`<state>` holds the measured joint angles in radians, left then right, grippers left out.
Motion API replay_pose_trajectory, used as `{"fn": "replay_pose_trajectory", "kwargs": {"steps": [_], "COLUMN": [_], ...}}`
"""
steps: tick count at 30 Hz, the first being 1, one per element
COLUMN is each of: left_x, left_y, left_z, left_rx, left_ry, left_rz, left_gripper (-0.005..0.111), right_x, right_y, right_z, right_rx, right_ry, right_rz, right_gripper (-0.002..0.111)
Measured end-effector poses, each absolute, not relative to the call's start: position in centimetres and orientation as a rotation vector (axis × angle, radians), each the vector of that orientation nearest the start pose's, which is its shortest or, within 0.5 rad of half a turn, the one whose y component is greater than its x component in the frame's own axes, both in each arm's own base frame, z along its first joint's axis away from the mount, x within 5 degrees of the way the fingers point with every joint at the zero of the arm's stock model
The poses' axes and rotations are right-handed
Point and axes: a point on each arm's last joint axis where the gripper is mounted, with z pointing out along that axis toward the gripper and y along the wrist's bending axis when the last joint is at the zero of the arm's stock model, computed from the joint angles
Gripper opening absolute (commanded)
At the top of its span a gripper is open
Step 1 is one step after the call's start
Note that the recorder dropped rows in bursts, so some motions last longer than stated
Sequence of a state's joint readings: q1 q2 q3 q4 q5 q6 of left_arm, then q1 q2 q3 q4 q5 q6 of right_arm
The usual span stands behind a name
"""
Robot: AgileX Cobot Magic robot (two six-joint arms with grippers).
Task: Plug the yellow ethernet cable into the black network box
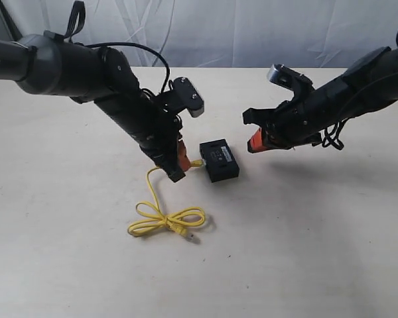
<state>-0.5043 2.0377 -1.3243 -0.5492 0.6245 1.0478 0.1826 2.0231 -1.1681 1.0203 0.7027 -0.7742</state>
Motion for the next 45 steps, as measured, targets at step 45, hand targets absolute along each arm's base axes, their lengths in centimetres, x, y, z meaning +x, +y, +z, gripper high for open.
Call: {"fn": "replay_pose_trajectory", "kwargs": {"steps": [45], "left_x": [30.0], "left_y": [-11.7], "left_z": [23.3], "left_rx": [0.689], "left_ry": [2.635], "left_rz": [-0.304], "left_gripper": [0.0], "right_x": [31.2], "right_y": [8.0], "right_z": [23.3], "right_rx": [-0.254], "right_ry": [2.937], "right_rz": [0.394], "right_gripper": [0.0]}}
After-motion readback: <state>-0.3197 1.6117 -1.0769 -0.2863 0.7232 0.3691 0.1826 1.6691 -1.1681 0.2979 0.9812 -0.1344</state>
